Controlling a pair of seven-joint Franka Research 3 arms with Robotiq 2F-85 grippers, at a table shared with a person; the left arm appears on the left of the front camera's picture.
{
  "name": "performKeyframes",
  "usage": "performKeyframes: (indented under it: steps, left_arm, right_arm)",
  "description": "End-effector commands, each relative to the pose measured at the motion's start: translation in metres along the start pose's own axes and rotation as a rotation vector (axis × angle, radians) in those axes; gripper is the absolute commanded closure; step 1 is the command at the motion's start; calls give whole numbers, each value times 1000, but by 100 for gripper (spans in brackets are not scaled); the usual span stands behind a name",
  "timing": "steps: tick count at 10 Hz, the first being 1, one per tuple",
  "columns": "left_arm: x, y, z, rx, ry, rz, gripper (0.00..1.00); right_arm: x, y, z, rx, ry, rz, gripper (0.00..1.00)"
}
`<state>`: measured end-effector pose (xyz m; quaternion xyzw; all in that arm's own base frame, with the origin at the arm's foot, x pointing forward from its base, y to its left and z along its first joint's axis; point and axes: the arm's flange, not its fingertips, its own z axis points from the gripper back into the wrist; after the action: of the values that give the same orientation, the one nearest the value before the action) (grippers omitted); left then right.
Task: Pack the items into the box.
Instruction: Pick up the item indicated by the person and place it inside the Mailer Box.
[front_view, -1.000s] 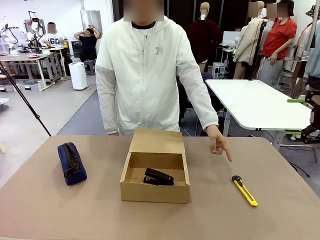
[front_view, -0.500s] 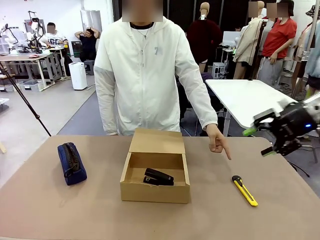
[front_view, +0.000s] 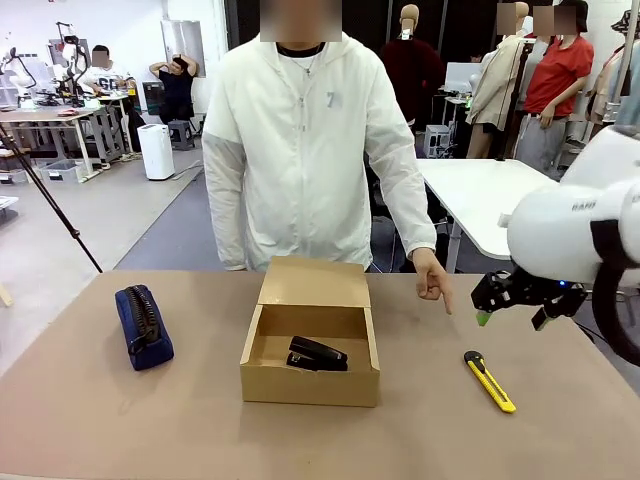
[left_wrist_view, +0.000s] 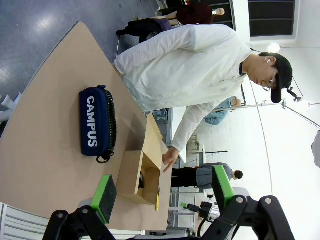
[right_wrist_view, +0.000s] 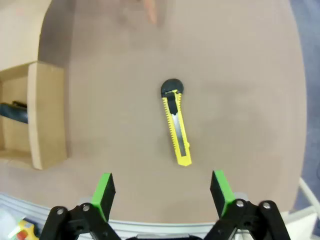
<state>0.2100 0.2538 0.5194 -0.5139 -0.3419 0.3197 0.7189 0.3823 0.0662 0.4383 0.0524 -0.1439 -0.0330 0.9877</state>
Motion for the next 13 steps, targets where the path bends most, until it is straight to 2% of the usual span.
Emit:
performKeyframes:
  steps: [1, 2, 3, 4, 5, 9, 13]
  left_arm:
    - [1, 0, 0, -22, -6, -12, 0]
    - [1, 0, 0, -22, -6, -12, 0]
    - [1, 0, 0, -22, -6, -12, 0]
    - [1, 0, 0, -22, -6, -12, 0]
    - [1, 0, 0, -22, -6, -12, 0]
    - [1, 0, 0, -22, -6, -12, 0]
    - [1, 0, 0, -22, -6, -12, 0]
  right_arm:
    - [4, -3, 3, 144, 68, -45, 0]
    - [4, -3, 3, 144, 68, -45, 0]
    - [0, -3, -1, 37, 21, -13, 0]
    - [2, 4, -24, -12, 77, 53, 0]
    - [5, 3, -40, -62, 73, 67, 0]
    - [16, -3, -99, -136, 153, 93, 0]
    - [22, -3, -141, -147, 170, 125, 0]
